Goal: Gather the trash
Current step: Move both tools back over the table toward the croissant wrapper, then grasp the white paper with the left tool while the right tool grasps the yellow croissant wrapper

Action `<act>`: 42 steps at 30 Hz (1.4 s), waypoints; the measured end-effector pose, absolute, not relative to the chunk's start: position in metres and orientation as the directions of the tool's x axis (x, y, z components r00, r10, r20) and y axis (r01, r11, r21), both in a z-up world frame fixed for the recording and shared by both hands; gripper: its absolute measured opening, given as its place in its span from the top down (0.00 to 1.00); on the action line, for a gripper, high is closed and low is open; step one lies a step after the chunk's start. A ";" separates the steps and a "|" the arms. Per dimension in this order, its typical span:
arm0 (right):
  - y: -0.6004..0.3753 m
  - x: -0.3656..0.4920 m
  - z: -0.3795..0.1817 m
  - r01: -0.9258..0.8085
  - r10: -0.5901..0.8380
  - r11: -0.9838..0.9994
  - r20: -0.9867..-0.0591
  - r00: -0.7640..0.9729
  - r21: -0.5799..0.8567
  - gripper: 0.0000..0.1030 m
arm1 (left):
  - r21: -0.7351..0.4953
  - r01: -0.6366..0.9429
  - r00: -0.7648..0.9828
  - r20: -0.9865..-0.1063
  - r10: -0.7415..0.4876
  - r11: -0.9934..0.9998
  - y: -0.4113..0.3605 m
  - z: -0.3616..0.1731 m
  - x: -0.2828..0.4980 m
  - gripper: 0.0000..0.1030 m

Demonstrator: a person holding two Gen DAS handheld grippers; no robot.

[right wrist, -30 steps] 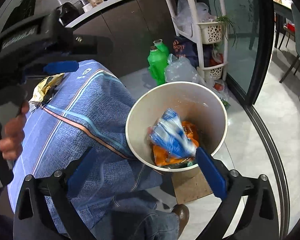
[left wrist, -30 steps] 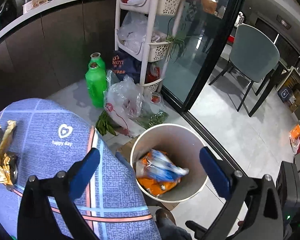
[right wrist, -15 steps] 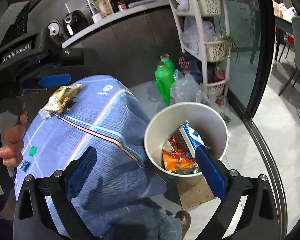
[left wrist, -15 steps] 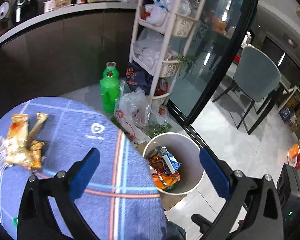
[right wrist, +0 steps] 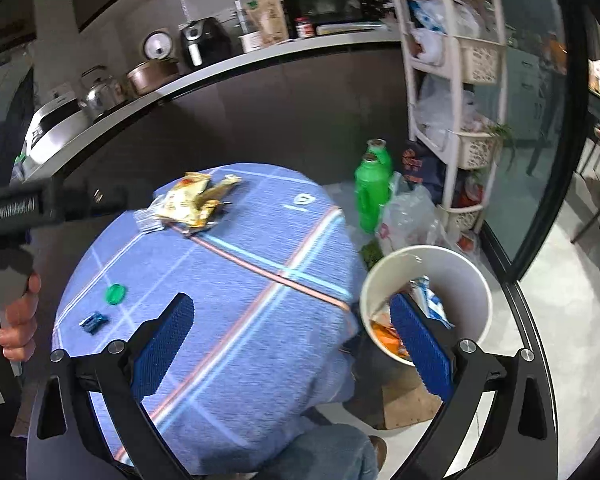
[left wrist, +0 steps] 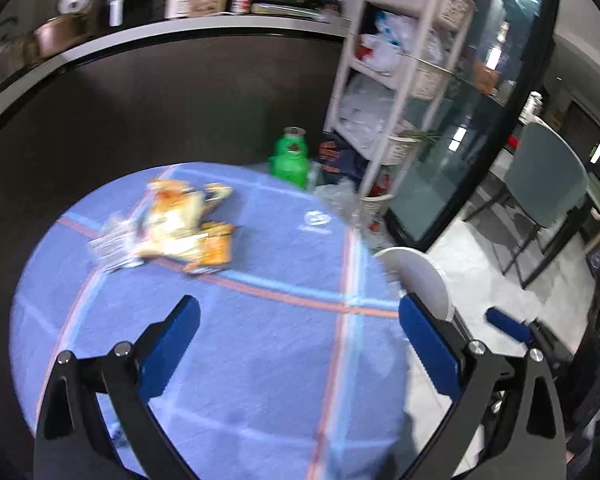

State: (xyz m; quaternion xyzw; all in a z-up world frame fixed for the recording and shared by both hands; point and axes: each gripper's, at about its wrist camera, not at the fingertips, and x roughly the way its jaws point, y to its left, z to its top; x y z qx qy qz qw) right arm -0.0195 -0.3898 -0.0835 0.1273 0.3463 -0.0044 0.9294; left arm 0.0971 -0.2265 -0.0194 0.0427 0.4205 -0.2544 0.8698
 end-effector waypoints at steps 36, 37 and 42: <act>-0.248 0.283 -0.127 0.004 0.230 0.959 -0.788 0.571 0.283 0.74 | -0.255 0.246 0.503 -0.791 -0.348 0.935 -0.021 -0.087 0.218 0.10; -0.250 0.282 -0.129 0.010 0.227 0.959 -0.788 0.572 0.283 0.89 | -0.261 0.264 0.502 -0.785 -0.364 0.928 -0.026 -0.089 0.223 0.10; -0.255 0.260 -0.115 -0.024 0.231 0.961 -0.749 0.621 0.277 0.96 | -0.258 0.324 0.491 -0.777 -0.394 0.910 -0.044 -0.106 0.270 0.09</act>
